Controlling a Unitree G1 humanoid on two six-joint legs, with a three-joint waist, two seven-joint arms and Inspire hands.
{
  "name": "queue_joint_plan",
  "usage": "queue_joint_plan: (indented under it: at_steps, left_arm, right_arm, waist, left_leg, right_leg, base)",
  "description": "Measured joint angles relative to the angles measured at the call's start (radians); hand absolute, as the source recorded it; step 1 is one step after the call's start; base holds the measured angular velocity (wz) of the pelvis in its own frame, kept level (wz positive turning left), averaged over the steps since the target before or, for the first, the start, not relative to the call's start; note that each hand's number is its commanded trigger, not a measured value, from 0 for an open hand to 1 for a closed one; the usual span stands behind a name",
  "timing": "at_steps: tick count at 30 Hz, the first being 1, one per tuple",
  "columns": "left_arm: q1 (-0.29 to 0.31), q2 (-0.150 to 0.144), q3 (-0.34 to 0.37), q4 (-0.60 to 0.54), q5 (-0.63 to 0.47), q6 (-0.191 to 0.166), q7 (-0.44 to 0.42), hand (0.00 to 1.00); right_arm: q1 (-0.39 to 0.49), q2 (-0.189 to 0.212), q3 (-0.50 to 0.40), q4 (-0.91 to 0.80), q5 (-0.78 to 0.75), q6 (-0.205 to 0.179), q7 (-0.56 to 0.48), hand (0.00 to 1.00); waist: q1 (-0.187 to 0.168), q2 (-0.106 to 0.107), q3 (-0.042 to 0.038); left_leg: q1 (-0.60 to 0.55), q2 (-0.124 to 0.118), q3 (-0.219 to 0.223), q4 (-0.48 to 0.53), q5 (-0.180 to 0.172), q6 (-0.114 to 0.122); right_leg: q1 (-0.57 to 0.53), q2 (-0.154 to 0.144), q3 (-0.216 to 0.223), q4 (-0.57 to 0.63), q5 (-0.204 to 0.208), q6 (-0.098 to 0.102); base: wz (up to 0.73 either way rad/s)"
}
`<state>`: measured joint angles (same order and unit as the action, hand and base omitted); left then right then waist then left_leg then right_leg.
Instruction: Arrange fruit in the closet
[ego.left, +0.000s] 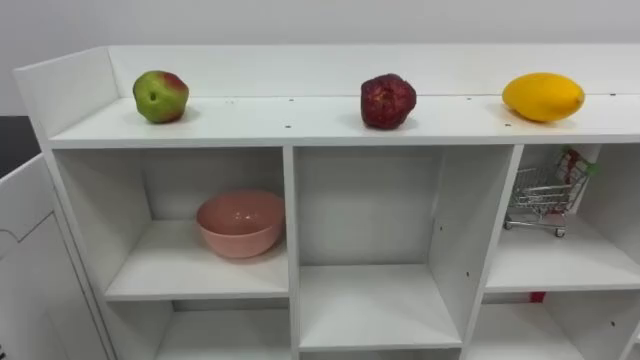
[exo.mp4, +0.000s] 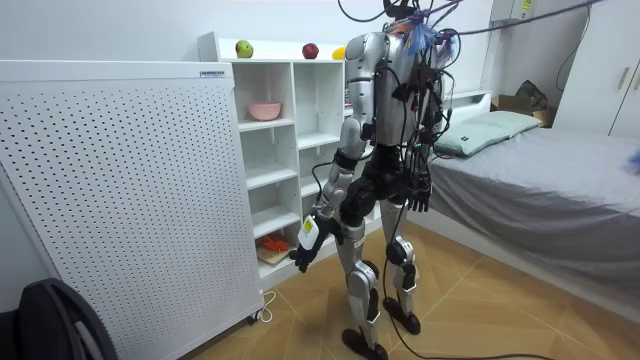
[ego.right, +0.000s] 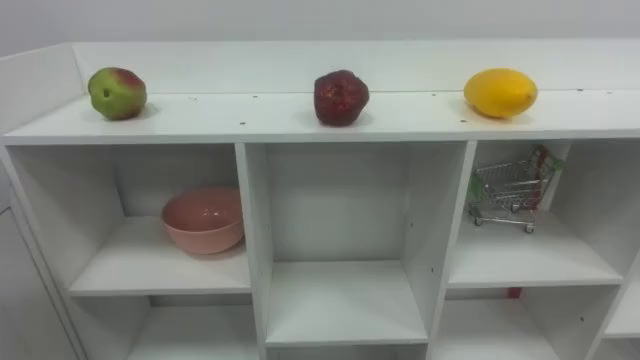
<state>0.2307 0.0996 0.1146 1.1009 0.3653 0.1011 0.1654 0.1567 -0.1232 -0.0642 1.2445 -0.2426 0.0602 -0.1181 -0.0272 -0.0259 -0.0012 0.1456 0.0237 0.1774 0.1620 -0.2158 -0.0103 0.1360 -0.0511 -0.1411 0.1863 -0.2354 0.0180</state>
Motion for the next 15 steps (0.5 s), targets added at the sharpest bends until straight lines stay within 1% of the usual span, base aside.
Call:
queue_joint_plan:
  at_steps: [4,6,9,11,12,14,15]
  left_arm:
    - [0.000,0.000,0.001,0.000,0.000,-0.007,0.000,0.00]
    - [-0.003,0.000,0.001,0.002,0.000,-0.016,0.001,0.00]
    - [-0.013,0.000,0.000,0.010,-0.001,-0.020,0.010,0.00]
    - [-0.017,0.000,0.002,0.011,-0.003,-0.021,0.018,0.00]
    - [-0.017,0.001,0.002,0.011,-0.003,-0.021,0.019,0.00]
    - [-0.015,0.000,0.021,0.011,0.000,-0.032,0.020,0.00]
    - [-0.015,-0.001,0.032,0.011,0.000,-0.037,0.020,0.00]
  right_arm:
    - [-0.001,0.000,-0.001,0.000,0.006,-0.008,-0.003,0.00]
    - [-0.001,0.000,-0.001,0.001,0.046,-0.010,-0.009,0.00]
    - [-0.001,0.000,-0.001,0.000,0.153,-0.023,-0.024,0.00]
    - [-0.001,0.001,-0.029,0.000,0.328,-0.039,-0.035,0.00]
    - [0.000,0.001,-0.041,0.000,0.376,-0.040,-0.036,0.00]
    - [-0.001,0.002,-0.098,0.000,0.538,-0.050,-0.047,0.00]
    - [-0.002,0.002,-0.121,0.000,0.570,-0.051,-0.047,0.00]
  waist:
    - [0.000,0.000,-0.0001]
    - [0.003,0.000,-0.0001]
    - [0.004,0.002,0.0001]
    - [0.004,0.003,0.0008]
    - [0.004,0.004,0.0008]
    - [0.001,0.004,0.0008]
    - [-0.002,0.004,0.0009]
  left_leg:
    - [0.000,0.000,0.000,0.000,0.000,0.000]
    - [0.000,0.000,-0.001,0.000,0.000,0.000]
    - [0.002,0.000,0.001,0.000,0.000,0.000]
    - [0.004,0.000,0.002,-0.002,0.000,0.000]
    - [0.005,0.000,0.002,-0.003,0.000,0.000]
    - [0.008,0.000,0.000,-0.003,0.000,0.000]
    - [0.007,0.000,0.000,-0.003,0.000,0.000]
  right_leg:
    - [0.000,0.000,0.000,0.000,0.000,0.000]
    - [-0.001,0.000,0.001,0.000,0.000,0.000]
    - [0.000,0.001,0.003,0.000,0.001,0.000]
    - [0.001,0.001,0.005,-0.001,0.003,0.000]
    - [0.002,0.002,0.005,-0.002,0.003,0.000]
    - [0.005,0.002,0.004,-0.002,0.003,0.000]
    - [0.005,0.001,0.004,-0.003,0.003,0.000]
  base:
    - [0.00]
    - [0.00]
    - [0.00]
    - [0.00]
    - [0.00]
    - [0.00]
    - [0.00]
